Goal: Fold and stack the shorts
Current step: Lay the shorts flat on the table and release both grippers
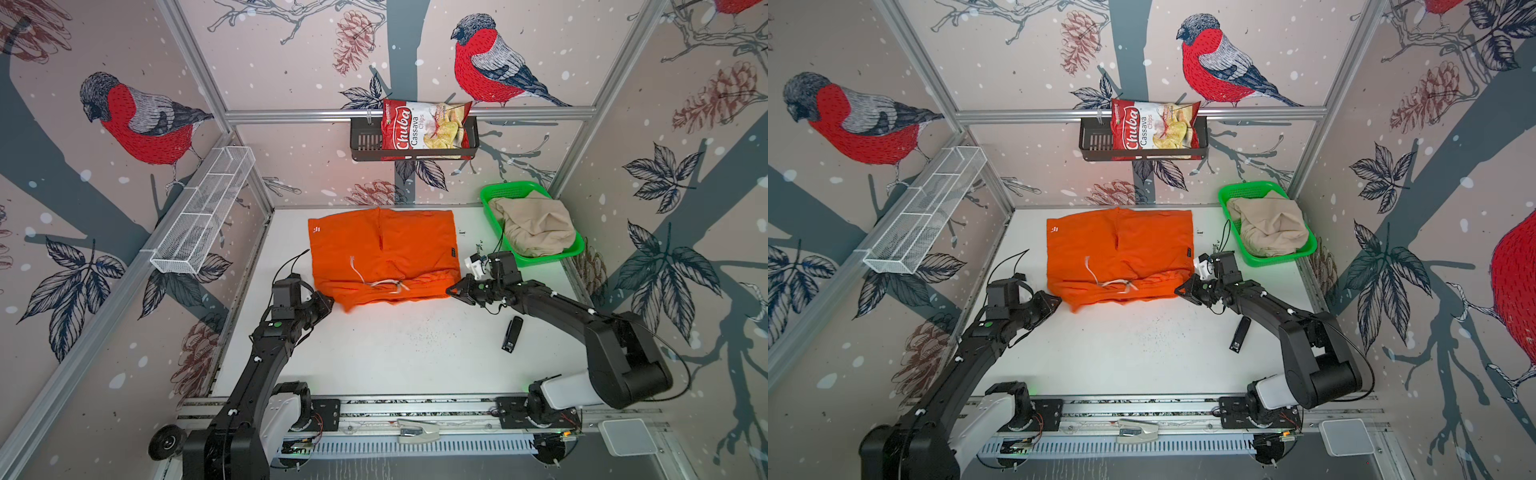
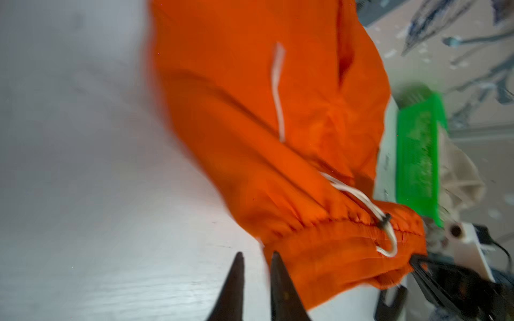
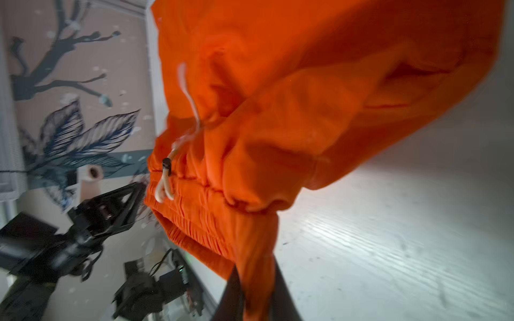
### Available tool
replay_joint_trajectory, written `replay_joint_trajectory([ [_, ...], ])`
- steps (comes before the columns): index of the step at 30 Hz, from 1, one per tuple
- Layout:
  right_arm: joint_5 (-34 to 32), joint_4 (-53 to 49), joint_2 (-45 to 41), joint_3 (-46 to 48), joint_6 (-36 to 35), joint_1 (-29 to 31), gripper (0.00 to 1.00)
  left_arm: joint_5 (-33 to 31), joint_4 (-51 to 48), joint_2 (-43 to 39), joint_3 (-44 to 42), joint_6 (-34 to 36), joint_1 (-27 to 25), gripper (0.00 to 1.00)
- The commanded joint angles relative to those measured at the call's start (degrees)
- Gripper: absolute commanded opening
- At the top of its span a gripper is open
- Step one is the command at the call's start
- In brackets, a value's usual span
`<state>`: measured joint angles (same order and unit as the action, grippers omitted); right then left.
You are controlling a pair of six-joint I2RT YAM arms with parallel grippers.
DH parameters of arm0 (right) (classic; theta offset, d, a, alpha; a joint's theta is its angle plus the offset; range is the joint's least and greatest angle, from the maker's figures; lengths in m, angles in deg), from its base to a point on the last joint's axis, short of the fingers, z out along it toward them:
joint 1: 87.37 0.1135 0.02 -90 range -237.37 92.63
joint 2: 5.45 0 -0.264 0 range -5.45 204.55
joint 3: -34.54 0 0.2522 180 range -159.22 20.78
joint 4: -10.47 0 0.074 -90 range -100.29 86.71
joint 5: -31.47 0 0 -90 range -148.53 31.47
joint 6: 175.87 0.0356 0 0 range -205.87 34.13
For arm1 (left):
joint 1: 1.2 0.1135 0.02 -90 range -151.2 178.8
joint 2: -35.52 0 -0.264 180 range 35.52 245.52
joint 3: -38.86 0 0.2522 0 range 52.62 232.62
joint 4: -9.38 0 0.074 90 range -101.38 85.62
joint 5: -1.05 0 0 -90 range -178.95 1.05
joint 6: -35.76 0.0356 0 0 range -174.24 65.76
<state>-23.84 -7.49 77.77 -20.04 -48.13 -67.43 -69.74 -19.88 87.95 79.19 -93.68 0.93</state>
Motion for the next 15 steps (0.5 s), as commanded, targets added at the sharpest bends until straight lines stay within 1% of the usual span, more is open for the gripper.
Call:
replay_joint_trajectory([
  [1, -8.0, -7.0, -0.1, -0.7, -1.2, 1.6, 0.52, -4.0, -3.1, -1.3, -1.3, -2.1, -0.1, 0.55],
  [2, -10.5, -10.5, -1.1, -1.8, -2.1, 2.4, 0.57, -4.7, -4.5, -2.2, -1.0, -2.1, 0.0, 0.6],
  [4, -15.5, -16.9, -3.1, -4.7, -3.6, 2.6, 0.65, -5.9, -7.0, -4.3, 0.3, -1.8, -0.1, 0.62],
  [6, -21.4, -23.2, -5.2, -9.0, -5.5, 3.2, 0.66, -6.5, -8.3, -6.4, 2.4, -1.0, 0.0, 0.61],
  [7, -24.9, -25.9, -6.0, -11.4, -6.7, 3.8, 0.66, -5.9, -8.0, -7.2, 3.4, -0.5, 0.0, 0.6],
  [9, -29.5, -28.5, -6.3, -15.0, -9.0, 5.0, 0.67, -3.3, -6.1, -7.3, 4.5, -0.1, -0.3, 0.58],
  [11, -31.9, -30.9, -5.0, -18.2, -10.4, 5.2, 0.67, 1.5, -3.5, -5.2, 4.9, -0.3, -1.0, 0.57],
  [12, -33.1, -32.4, -3.9, -19.5, -10.7, 5.0, 0.67, 3.0, -2.8, -3.9, 5.0, -0.7, -1.8, 0.57],
  [13, -35.4, -34.4, -2.5, -20.9, -11.0, 4.7, 0.68, 3.5, -2.0, -2.3, 5.1, -0.8, -3.8, 0.57],
  [15, -40.3, -37.3, -0.4, -22.6, -11.2, 3.5, 0.68, 2.2, -0.6, 0.2, 5.0, -0.8, -9.1, 0.56],
])
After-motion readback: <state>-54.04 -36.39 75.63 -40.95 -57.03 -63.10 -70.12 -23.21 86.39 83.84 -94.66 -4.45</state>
